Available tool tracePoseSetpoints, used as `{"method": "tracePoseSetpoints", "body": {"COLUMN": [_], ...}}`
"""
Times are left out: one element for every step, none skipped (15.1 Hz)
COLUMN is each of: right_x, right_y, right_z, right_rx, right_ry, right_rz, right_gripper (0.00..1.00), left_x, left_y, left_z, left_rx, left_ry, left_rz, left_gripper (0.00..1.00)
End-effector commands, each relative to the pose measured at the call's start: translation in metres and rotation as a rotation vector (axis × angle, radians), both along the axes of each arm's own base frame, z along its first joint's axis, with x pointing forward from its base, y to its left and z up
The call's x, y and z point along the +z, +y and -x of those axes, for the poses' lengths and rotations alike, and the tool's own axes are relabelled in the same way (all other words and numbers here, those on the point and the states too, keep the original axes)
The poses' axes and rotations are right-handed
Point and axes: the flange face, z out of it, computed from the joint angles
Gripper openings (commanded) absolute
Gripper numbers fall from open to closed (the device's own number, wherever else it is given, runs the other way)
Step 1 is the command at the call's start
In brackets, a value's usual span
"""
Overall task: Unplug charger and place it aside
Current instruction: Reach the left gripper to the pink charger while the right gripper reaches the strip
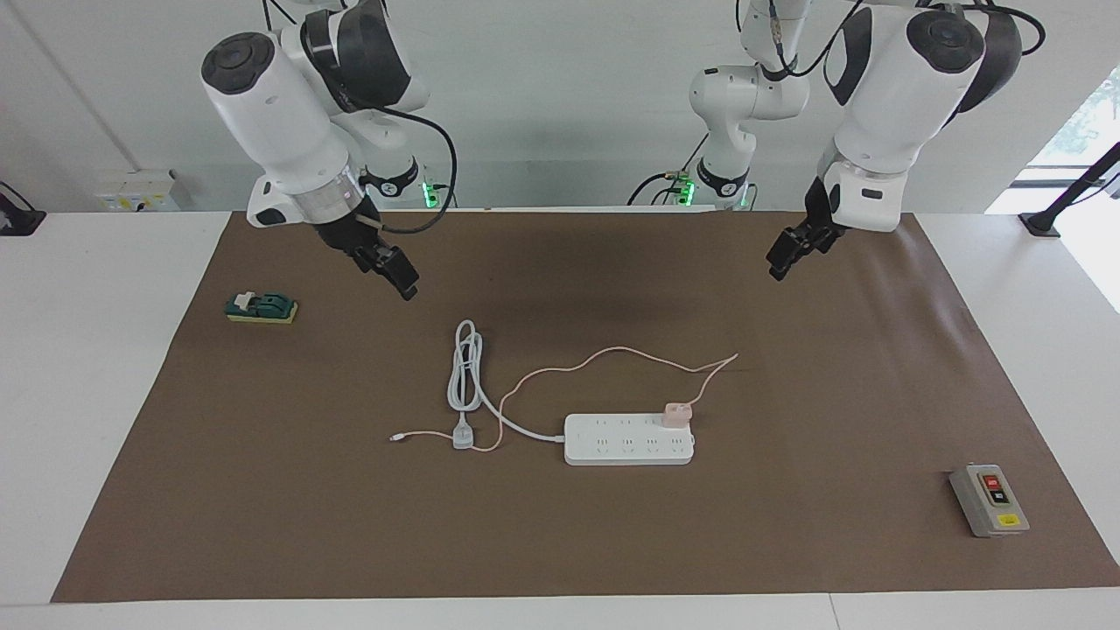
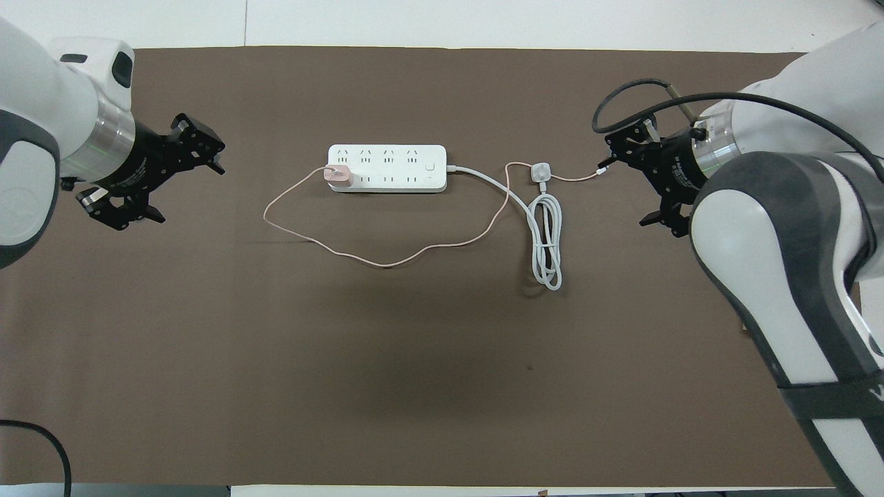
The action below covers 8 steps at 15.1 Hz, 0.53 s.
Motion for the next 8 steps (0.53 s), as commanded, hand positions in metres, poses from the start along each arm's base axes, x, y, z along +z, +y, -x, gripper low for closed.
{"method": "tracePoseSetpoints", "body": {"right_x": [-0.028, -0.042, -0.053, -0.065, -0.075, -0.081, -0.087, -0.1], "right_y": [0.026, 0.032, 0.038, 0.05, 0.061, 0.066, 0.078, 0.1], "right_z": [-0.013, -0.022, -0.033, -0.038, -0.04, -0.043, -0.043, -0.038], "right_rx": [-0.152, -0.206, -0.225, -0.227, -0.247, -0.291, -0.317, -0.318], "right_ry": [0.043, 0.081, 0.083, 0.09, 0.094, 0.078, 0.075, 0.092], "right_rz": [-0.055, -0.114, -0.139, -0.142, -0.143, -0.15, -0.154, -0.145], "right_gripper": [1.0, 1.0, 1.0, 1.0, 1.0, 1.0, 1.0, 1.0], "left_x": [-0.009, -0.016, -0.024, -0.035, -0.054, -0.065, -0.069, -0.077], "left_y": [-0.024, -0.029, -0.037, -0.049, -0.059, -0.072, -0.082, -0.083], "left_z": [-0.021, -0.024, -0.028, -0.031, -0.034, -0.036, -0.036, -0.038], "left_rx": [0.197, 0.257, 0.326, 0.401, 0.473, 0.508, 0.532, 0.577], "left_ry": [-0.044, -0.049, -0.055, -0.057, -0.044, -0.04, -0.053, -0.053], "left_rz": [0.025, 0.034, 0.045, 0.054, 0.045, 0.033, 0.008, -0.011], "left_gripper": [1.0, 1.0, 1.0, 1.0, 1.0, 1.0, 1.0, 1.0]}}
